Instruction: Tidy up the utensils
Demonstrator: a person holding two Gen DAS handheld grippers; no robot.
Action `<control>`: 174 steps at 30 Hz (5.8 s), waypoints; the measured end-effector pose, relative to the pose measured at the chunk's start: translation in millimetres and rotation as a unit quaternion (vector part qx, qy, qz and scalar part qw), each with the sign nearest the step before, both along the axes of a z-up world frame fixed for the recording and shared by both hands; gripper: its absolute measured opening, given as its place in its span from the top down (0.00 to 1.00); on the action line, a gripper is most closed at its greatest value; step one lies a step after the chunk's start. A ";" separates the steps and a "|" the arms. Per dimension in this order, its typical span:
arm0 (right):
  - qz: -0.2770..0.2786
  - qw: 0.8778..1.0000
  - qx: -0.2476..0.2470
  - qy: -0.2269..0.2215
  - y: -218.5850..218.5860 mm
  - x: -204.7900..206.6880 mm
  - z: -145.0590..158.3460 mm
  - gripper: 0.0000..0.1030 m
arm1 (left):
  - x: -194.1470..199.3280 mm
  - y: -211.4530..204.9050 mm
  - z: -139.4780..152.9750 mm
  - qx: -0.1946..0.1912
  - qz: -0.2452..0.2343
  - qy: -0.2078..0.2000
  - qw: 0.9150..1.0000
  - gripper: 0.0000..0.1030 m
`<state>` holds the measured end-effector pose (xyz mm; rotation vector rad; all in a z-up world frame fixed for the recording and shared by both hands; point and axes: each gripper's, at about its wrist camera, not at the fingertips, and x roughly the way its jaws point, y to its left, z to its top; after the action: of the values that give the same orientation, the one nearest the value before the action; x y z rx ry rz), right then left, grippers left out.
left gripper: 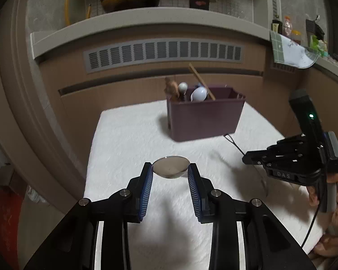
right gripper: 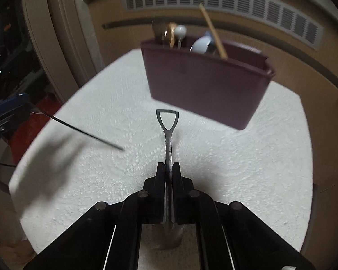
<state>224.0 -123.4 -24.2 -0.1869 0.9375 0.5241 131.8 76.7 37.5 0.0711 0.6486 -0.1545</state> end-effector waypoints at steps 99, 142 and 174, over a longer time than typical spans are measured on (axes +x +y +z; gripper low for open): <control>0.094 0.981 -0.169 -0.014 -40.2 -14.1 -35.3 0.41 | 91.5 -6.9 29.8 -0.163 -0.041 -0.041 0.985 0.67; 0.085 0.996 0.032 0.012 -37.5 39.1 26.7 0.72 | 73.3 -25.4 14.8 -0.139 -0.043 0.001 0.989 0.67; -0.100 0.992 0.014 -0.078 -101.9 79.1 89.6 0.43 | 116.8 -36.3 88.9 -0.162 -0.104 -0.068 0.979 0.68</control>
<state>303.1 -225.3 65.4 -0.1047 0.7864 0.3314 248.6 40.3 126.4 -0.1653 0.4717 -0.4514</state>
